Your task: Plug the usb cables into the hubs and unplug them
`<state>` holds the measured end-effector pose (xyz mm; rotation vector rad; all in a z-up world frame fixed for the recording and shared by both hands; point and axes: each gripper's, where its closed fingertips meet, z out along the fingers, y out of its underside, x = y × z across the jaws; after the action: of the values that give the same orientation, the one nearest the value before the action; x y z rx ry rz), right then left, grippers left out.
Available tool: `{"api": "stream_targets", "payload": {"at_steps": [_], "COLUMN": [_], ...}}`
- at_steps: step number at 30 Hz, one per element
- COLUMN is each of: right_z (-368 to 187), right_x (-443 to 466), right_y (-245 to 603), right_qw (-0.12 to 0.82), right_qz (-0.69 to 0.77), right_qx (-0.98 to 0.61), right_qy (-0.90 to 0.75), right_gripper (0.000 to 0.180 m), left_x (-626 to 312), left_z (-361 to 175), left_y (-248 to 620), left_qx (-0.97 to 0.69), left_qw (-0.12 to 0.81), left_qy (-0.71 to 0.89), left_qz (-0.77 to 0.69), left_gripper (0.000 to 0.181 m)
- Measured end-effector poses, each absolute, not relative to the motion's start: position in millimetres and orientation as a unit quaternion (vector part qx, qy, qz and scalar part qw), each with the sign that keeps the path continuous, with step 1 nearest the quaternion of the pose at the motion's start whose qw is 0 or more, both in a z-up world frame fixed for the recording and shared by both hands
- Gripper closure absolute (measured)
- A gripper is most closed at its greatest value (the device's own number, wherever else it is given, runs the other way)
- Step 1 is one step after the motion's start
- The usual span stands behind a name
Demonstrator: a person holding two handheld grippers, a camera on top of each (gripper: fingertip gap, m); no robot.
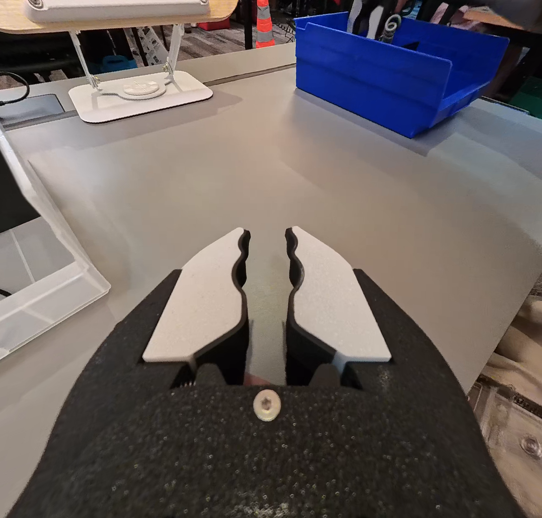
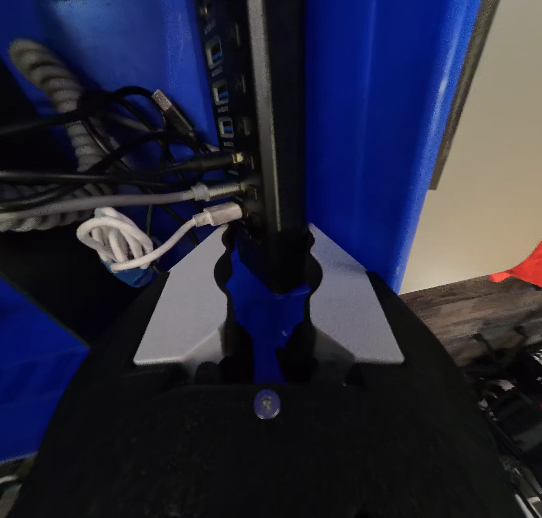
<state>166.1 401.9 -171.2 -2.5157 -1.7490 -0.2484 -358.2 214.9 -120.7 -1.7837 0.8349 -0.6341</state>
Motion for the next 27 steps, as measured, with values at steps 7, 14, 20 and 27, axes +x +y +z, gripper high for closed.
{"api": "stream_targets", "payload": {"at_steps": [7,14,20,27], "right_z": [-134,-47,18,-61], "right_x": [183,192,122,-17], "right_y": [395,383,303,200], "right_qw": [0.106,0.257,0.482,0.657], "right_qz": [-0.128,-0.23,-0.214,0.079], "right_qx": [-0.829,-0.822,-0.815,-0.749], "right_qy": [-0.533,-0.452,-0.239,0.036], "right_gripper": [0.132,0.138,0.132,0.132], "left_x": [-360,-361,-404,-486], "left_z": [-115,-107,-91,-98], "left_y": [215,209,206,225], "left_qx": [-0.733,-0.73,-0.737,-0.775], "left_qw": [0.522,0.525,0.556,0.563], "left_qy": [0.342,0.332,0.281,0.174], "left_qz": [-0.268,-0.284,-0.261,-0.23], "left_gripper": [0.156,0.156,0.156,0.156]}}
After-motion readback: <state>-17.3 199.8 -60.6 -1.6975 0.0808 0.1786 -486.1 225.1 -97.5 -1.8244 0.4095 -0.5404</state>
